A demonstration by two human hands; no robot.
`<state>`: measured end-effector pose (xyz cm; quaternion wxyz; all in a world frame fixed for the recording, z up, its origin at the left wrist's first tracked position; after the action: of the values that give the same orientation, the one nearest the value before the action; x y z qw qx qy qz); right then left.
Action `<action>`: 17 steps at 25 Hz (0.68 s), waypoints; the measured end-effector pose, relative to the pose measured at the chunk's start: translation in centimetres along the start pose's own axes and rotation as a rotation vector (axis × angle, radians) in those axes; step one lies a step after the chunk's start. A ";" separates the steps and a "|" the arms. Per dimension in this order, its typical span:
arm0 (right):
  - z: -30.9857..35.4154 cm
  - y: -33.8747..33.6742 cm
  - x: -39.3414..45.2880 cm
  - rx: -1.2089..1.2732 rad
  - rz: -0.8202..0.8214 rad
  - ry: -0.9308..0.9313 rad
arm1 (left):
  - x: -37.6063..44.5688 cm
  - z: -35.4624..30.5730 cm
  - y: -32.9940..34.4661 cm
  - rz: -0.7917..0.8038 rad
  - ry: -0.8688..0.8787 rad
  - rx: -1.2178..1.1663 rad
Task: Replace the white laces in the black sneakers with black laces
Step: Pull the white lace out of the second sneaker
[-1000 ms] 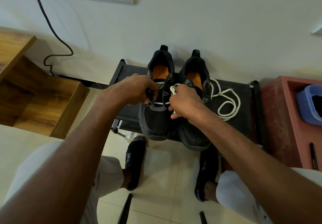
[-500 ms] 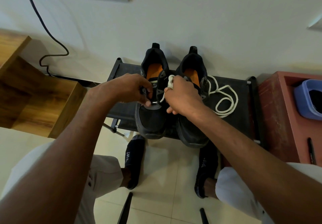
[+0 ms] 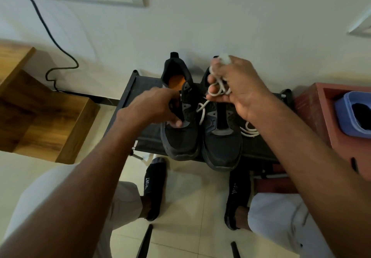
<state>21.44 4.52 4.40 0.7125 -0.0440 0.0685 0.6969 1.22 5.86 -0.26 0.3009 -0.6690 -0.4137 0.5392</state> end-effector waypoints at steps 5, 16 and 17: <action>2.7 -1.3 0.2 0.375 0.359 -0.118 | -0.8 -3.7 -2.8 -0.161 0.325 -0.606; 0.9 -6.7 1.0 -0.728 0.212 -0.196 | 0.0 -8.3 -2.6 0.039 0.232 -1.401; 0.5 -6.2 0.8 -0.655 0.334 -0.136 | 0.0 -8.9 -3.0 0.099 0.281 -1.580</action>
<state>27.65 5.19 4.55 0.5401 -0.2114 -0.1993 0.7898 9.21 7.71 4.42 -0.2367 -0.7632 -0.6011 0.0105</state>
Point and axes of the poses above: each hand's wrist, its own x-axis towards the middle knuckle, its own y-axis out of the palm, z = x × y, the point moved 1 cm from there along x, towards the middle knuckle, and after that the axes turned 12 degrees about -y, right-handed, at the moved point
